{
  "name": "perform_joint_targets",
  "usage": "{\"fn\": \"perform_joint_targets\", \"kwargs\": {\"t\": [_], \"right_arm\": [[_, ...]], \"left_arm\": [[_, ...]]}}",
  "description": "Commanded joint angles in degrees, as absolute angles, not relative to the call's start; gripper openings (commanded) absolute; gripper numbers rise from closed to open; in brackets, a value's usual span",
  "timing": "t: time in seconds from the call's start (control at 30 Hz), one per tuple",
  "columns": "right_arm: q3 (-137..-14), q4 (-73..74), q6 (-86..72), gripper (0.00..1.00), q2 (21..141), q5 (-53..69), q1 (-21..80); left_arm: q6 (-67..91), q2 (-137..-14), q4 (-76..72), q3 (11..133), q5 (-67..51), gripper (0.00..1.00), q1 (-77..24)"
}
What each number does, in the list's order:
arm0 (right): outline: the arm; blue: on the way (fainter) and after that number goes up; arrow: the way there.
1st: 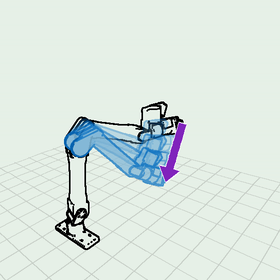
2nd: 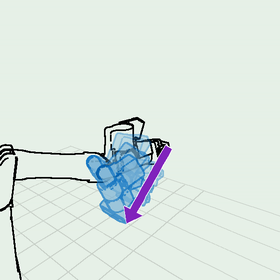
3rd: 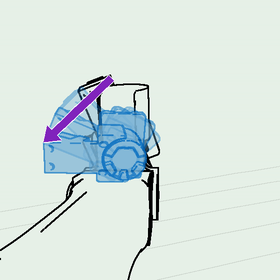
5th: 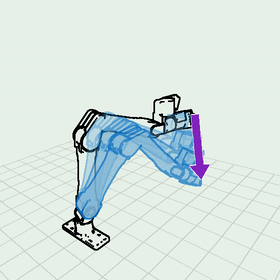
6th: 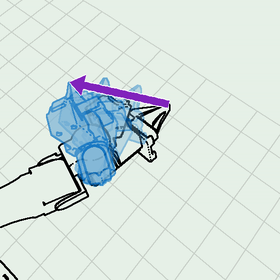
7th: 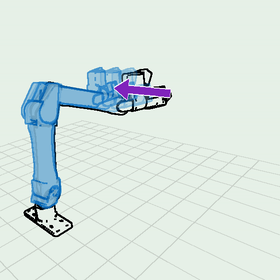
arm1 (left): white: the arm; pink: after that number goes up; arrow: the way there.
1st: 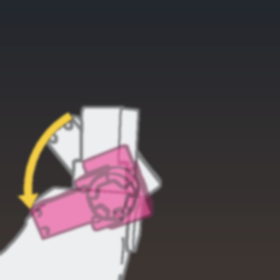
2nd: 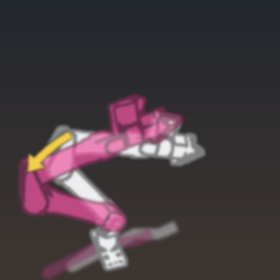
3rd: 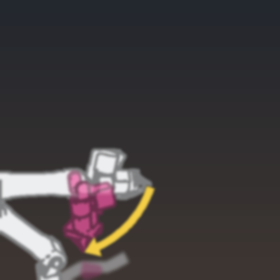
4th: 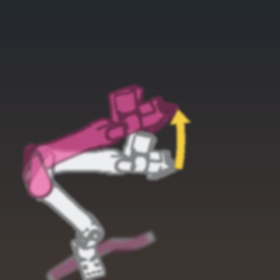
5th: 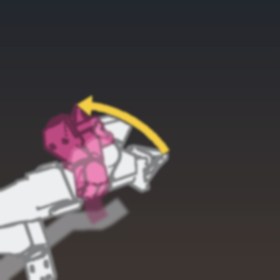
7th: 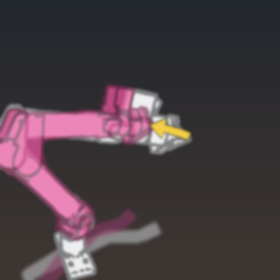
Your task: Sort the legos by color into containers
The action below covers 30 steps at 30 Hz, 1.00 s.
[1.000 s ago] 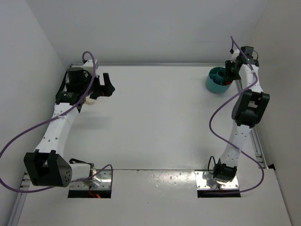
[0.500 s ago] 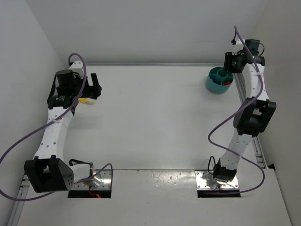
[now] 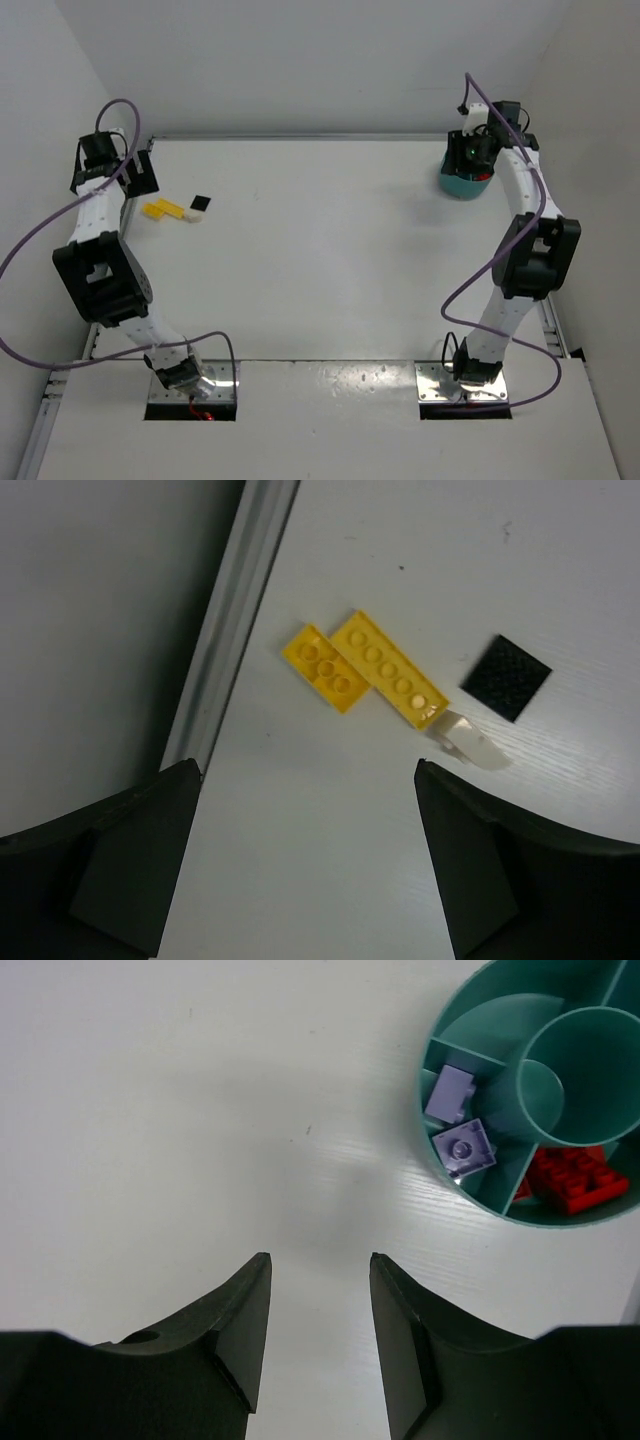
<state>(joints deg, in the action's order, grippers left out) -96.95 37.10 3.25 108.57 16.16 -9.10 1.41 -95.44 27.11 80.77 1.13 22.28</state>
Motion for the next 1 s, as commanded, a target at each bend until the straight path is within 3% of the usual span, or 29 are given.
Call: {"fn": "perform_joint_targets", "kwargs": {"t": [0.0, 0.17, 0.3, 0.7, 0.97], "right_arm": [[-96.7, 34.4, 2.8, 0.45, 105.2, 17.8, -7.8], [-96.7, 34.4, 2.8, 0.45, 105.7, 17.8, -6.5], [-96.7, 34.4, 3.3, 0.45, 105.7, 17.8, -5.5], [-95.6, 34.9, 4.4, 0.45, 106.8, 18.8, -2.5], [-96.2, 35.4, 4.9, 0.45, 107.8, 17.8, -0.8]], "left_arm": [[-1.2, -99.3, 28.4, 86.6, -1.0, 0.94, 23.8], [-16.8, -103.4, 31.5, 88.2, -18.7, 0.91, 23.8], [-31.6, -107.5, 40.0, 90.3, -26.1, 0.90, 22.0], [-58.9, -119.8, 53.7, 98.9, -28.7, 0.83, 18.2], [-70.3, -121.7, 57.0, 100.2, -30.5, 0.80, 18.2]]}}
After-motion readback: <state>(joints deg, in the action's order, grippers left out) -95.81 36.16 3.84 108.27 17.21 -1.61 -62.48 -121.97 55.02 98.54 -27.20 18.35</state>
